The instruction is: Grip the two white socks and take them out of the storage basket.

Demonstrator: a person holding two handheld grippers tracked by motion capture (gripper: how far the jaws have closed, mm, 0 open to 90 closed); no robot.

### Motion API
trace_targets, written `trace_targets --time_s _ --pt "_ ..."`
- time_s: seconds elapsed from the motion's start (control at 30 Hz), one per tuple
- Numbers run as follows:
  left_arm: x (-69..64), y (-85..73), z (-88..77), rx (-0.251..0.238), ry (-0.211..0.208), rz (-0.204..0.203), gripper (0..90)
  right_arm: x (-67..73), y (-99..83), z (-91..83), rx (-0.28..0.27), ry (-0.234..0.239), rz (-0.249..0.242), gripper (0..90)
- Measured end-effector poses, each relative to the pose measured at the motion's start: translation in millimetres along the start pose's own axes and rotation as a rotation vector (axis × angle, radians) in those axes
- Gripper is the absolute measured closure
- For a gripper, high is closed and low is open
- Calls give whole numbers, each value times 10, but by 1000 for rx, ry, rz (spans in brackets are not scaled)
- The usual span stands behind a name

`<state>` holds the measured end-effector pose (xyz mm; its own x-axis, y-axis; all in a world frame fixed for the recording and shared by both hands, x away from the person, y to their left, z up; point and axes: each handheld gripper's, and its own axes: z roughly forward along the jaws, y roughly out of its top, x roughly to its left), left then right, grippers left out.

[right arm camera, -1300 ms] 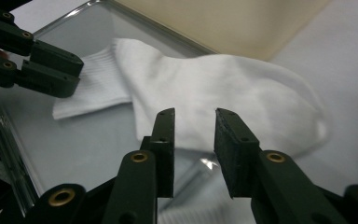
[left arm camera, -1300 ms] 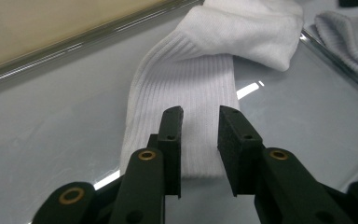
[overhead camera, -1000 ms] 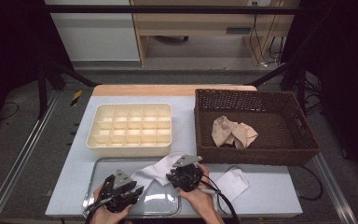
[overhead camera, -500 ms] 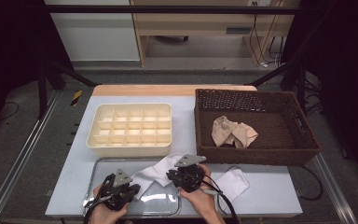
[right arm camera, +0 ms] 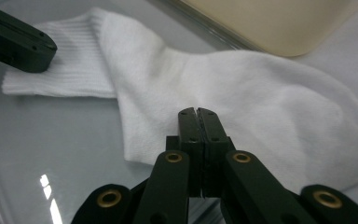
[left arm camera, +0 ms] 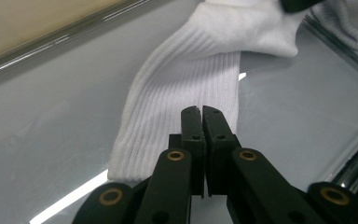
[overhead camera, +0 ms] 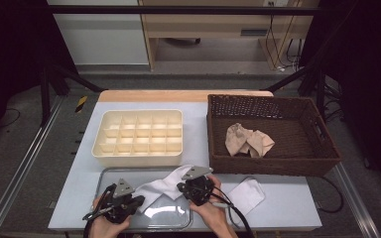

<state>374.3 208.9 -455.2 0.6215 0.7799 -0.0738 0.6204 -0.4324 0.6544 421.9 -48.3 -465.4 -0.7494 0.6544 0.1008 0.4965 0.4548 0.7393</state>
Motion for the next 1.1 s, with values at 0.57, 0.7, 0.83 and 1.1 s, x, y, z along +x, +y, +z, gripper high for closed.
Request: trace_targets --time_s 0.57,0.7,0.83,1.1 --pt "282 -34 -140 -20 95 -60 713 -86 159 0 -36 -45 42 814" --pt "270 -57 -171 -46 99 -119 597 -195 180 -131 -65 -77 71 758" --pt "222 -94 -115 -2 128 -116 566 -296 113 -79 -35 -106 88 709" --pt "237 -102 -44 3 140 -123 668 -301 9 95 22 -127 90 687"
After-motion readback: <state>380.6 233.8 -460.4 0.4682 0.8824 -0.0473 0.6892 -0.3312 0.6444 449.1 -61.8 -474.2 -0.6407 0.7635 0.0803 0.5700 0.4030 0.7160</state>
